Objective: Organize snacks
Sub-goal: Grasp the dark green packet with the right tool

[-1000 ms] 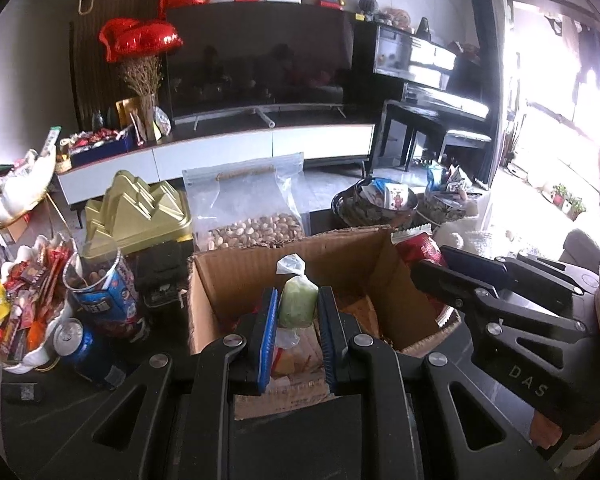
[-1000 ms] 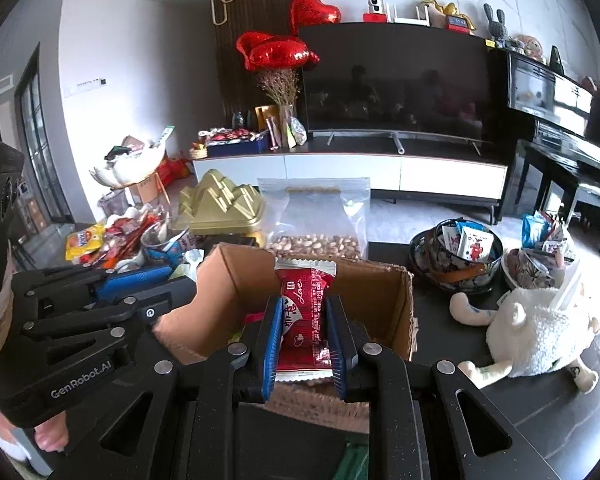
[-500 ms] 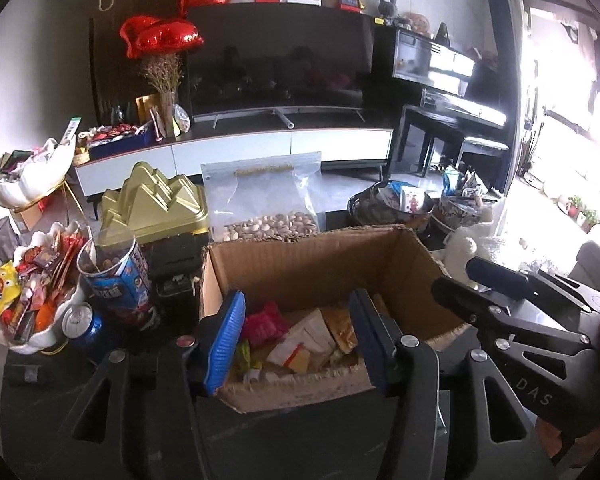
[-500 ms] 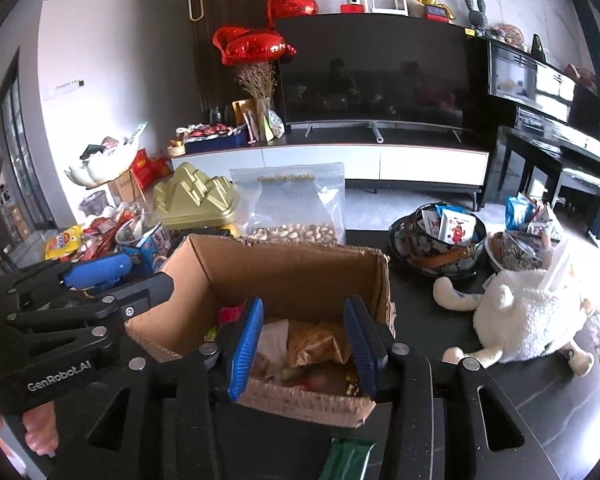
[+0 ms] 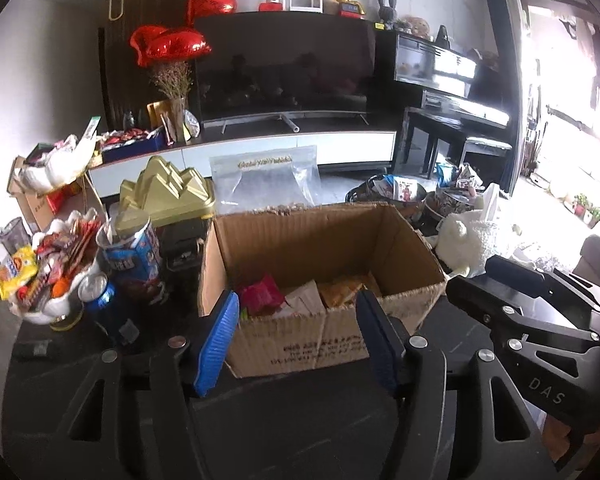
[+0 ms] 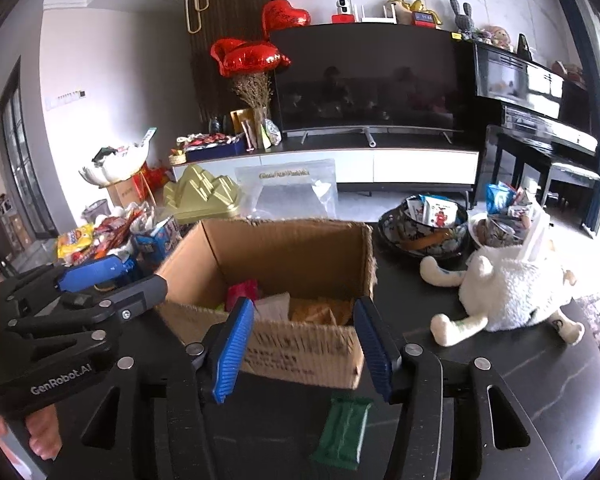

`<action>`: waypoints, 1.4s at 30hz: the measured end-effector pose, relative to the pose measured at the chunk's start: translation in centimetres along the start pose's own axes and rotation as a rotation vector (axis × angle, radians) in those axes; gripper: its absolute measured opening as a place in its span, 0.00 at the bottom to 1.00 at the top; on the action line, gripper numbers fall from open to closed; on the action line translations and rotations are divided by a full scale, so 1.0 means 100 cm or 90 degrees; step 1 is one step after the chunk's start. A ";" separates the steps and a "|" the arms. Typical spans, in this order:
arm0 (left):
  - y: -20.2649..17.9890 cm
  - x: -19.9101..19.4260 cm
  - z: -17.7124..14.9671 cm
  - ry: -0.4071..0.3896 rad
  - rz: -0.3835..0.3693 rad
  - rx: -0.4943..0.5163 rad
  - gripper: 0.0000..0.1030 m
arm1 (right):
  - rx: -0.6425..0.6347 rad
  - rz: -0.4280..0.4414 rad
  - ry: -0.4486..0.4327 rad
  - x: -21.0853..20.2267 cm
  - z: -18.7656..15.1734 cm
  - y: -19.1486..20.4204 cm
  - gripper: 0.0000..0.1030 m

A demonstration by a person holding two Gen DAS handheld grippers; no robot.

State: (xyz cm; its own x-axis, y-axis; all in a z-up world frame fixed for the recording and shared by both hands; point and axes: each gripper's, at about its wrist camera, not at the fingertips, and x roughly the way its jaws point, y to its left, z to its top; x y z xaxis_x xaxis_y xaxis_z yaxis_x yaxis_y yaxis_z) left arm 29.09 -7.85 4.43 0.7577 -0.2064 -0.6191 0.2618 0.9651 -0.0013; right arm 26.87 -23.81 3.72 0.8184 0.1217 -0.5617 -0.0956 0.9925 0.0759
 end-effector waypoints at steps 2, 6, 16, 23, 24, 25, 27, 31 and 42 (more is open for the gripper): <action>-0.001 -0.001 -0.006 0.002 0.007 -0.003 0.60 | -0.001 -0.004 0.005 -0.001 -0.006 -0.001 0.52; -0.005 0.000 -0.017 0.012 0.007 -0.006 0.60 | 0.003 -0.008 0.016 0.000 -0.018 -0.004 0.52; -0.013 0.018 -0.046 0.050 0.019 -0.004 0.60 | 0.035 -0.006 0.065 0.017 -0.053 -0.018 0.52; -0.010 0.045 -0.071 0.100 0.020 -0.031 0.60 | 0.043 -0.007 0.105 0.040 -0.072 -0.023 0.52; -0.010 0.050 -0.075 0.109 0.018 -0.036 0.60 | 0.041 -0.010 0.109 0.043 -0.075 -0.024 0.52; -0.009 0.054 -0.079 0.118 0.017 -0.041 0.60 | 0.039 -0.013 0.114 0.046 -0.078 -0.024 0.52; -0.010 0.062 -0.085 0.132 0.014 -0.048 0.60 | 0.040 -0.012 0.124 0.052 -0.083 -0.024 0.52; -0.014 0.075 -0.098 0.157 0.013 -0.051 0.60 | 0.036 -0.022 0.139 0.064 -0.095 -0.026 0.52; -0.022 0.103 -0.118 0.189 0.037 -0.041 0.60 | 0.046 -0.018 0.199 0.100 -0.123 -0.032 0.52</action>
State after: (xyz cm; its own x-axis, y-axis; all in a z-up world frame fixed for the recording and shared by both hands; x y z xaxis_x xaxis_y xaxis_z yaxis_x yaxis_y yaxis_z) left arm 29.29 -10.18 -11.17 0.5601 -0.1043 -0.8218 0.1784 0.9839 -0.0032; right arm 28.40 -25.69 -12.29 0.6053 0.1018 -0.7895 -0.0255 0.9938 0.1086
